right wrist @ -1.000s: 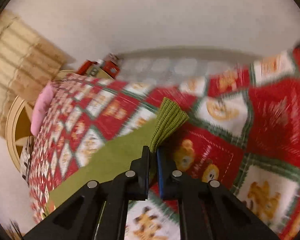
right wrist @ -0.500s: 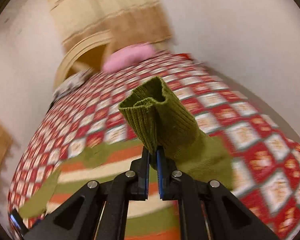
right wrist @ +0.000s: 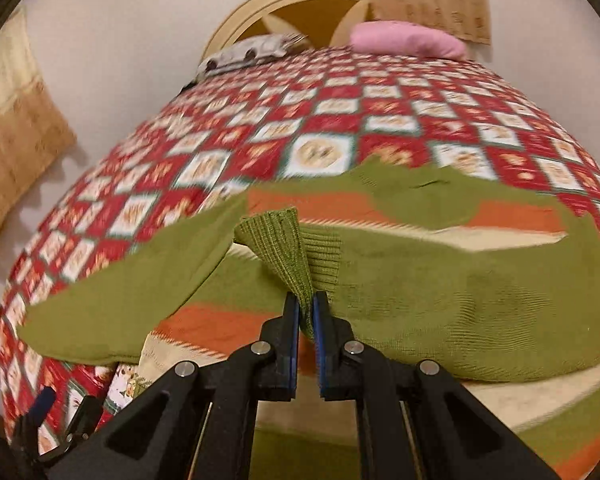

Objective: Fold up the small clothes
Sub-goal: 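Carry the sleeve across the sweater body and release it with the right gripper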

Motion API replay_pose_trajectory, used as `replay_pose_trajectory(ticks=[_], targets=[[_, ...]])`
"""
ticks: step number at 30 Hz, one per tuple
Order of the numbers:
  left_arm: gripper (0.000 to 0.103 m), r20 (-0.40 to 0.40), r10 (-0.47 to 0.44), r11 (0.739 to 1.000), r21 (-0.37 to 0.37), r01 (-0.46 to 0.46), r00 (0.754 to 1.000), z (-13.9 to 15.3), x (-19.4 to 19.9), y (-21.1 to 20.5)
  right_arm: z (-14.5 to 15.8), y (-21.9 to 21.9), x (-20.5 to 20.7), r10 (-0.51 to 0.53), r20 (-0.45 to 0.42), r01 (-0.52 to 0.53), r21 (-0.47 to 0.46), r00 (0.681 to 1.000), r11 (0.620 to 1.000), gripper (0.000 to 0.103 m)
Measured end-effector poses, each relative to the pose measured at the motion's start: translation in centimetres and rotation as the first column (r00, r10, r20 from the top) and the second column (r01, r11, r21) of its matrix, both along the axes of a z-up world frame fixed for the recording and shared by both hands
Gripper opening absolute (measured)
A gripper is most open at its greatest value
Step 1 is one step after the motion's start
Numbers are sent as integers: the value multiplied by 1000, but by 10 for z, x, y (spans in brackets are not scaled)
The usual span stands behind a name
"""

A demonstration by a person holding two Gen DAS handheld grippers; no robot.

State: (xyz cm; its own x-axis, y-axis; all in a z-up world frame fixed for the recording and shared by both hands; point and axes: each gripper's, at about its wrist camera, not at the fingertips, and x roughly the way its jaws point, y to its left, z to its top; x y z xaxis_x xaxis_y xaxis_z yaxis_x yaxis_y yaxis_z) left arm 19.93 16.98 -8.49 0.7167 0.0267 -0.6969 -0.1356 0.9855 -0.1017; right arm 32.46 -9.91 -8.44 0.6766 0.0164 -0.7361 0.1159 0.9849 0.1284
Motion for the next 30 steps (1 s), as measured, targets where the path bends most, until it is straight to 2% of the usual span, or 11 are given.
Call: replay_pose_trajectory(ticks=[6,9,10,12,14,18,22,24,27,28,30], targets=[[103,-18,-3,996,-85,2,1000,-5,2,8,-22,28,15,48,-40,-50,-45,998,998,12],[103,-34,3,990,-138,-8,999,-9,3,15,-20,35,16,150,-24,-149,31,988,988,41],[103,-41,7,988,-153,-13,999,-11,4,17,-19,36,16,193,-17,-191,73,981,979,45],[103,-42,9,986,-164,-16,999,-11,4,18,-15,40,12,271,-12,-267,141,962,953,45],[103,-42,8,988,-153,-15,999,-11,3,16,-4,35,2,280,16,-280,127,960,952,44],[103,-49,8,990,-142,-15,999,-11,4,16,13,-17,-14,102,85,-113,138,991,984,41],[103,-53,10,991,-130,-17,999,-11,5,16,-1,-45,-5,-3,0,3,111,1000,994,40],[103,-57,11,992,-122,-18,998,-11,6,15,-23,-35,3,41,-68,-33,120,997,992,41],[103,-63,14,994,-110,-21,998,-12,6,14,-24,-5,0,156,-35,-155,50,987,987,42],[103,-67,15,994,-105,-22,998,-12,6,14,-20,-1,0,214,-31,-209,112,976,971,40],[103,-73,17,995,-96,-24,997,-13,7,13,-10,-10,-3,205,-7,-201,162,979,966,40]])
